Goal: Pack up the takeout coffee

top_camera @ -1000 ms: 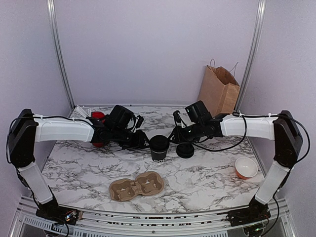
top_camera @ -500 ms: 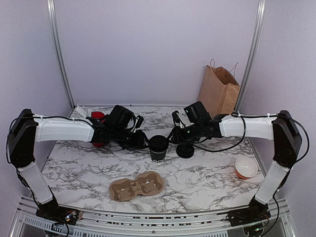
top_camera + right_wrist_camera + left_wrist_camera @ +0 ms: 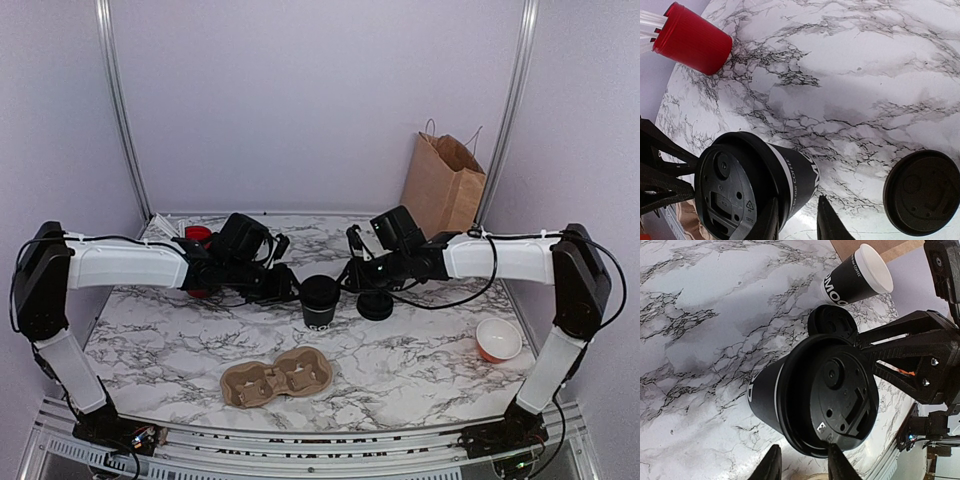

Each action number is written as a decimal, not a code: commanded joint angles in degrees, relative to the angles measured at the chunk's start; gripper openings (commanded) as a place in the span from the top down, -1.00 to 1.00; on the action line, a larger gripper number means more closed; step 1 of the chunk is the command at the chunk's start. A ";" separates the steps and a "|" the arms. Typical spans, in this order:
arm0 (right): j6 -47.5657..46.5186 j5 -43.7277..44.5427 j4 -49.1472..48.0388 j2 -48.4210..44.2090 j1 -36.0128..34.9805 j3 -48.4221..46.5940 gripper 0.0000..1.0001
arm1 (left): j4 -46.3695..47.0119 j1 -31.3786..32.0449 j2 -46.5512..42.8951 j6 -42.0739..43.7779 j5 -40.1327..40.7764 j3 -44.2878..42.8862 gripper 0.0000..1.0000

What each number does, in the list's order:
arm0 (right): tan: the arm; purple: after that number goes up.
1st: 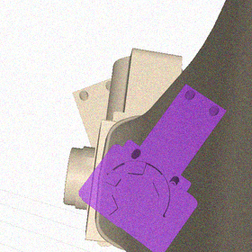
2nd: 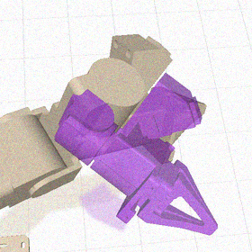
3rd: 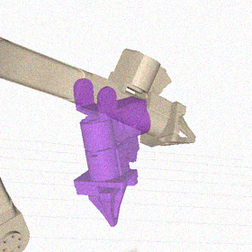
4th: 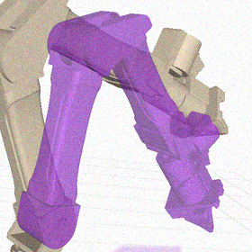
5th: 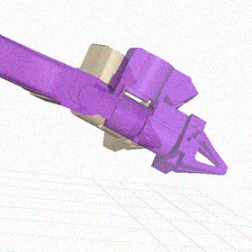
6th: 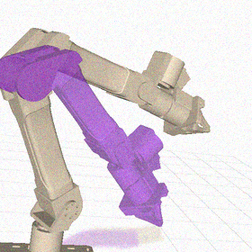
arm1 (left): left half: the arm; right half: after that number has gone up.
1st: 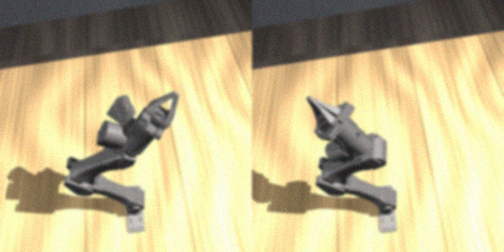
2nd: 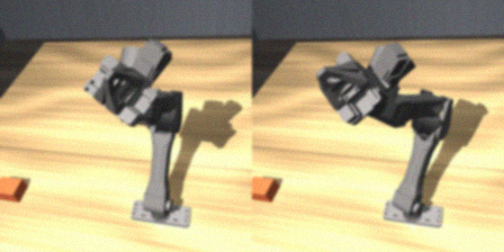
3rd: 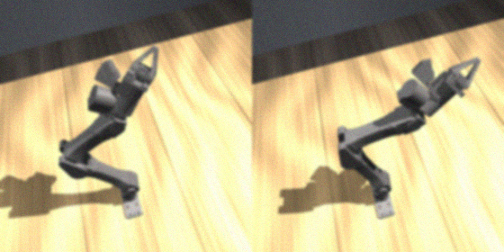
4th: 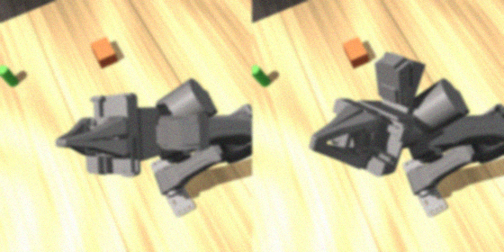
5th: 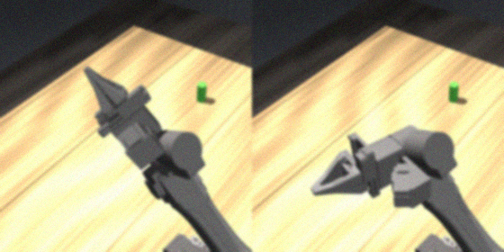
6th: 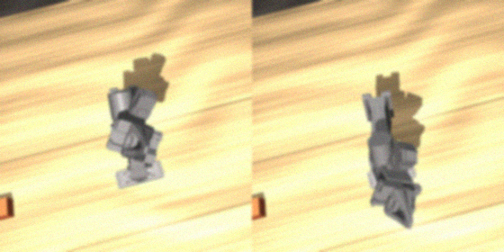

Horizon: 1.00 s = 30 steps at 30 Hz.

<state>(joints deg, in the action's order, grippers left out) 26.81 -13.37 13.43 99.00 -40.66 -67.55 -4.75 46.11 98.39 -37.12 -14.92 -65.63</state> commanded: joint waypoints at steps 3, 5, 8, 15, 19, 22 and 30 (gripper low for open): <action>0.44 0.93 0.54 0.33 -0.91 -0.99 0.49 | -0.21 0.12 -3.12 -0.73 0.58 2.00 0.37; 0.48 0.93 0.54 0.38 -0.99 -1.06 0.49 | -0.19 0.13 -3.65 -0.83 0.66 2.31 0.37; 0.54 0.91 0.54 0.53 -1.07 -1.12 0.50 | -0.19 0.12 -4.03 -0.90 0.68 2.51 0.37; 0.53 0.98 0.79 0.83 -1.17 -1.60 0.49 | -0.02 0.12 -2.54 -1.46 -0.36 2.27 0.42; 0.45 1.06 0.94 0.97 -1.17 -1.80 0.50 | 0.55 0.19 -1.79 -1.64 -0.91 2.17 0.44; 0.44 0.93 1.07 1.18 -1.25 -1.89 0.50 | 0.89 0.21 -0.96 -1.72 -1.48 1.92 0.45; 0.28 0.69 0.99 1.64 -1.39 -2.22 0.50 | 2.35 0.31 0.63 -2.15 -2.05 2.02 0.46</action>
<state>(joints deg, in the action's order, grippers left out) 26.98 -12.95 13.47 99.18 -41.28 -67.72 -4.08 46.15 97.93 -38.70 -16.12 -63.57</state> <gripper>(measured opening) 0.250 0.271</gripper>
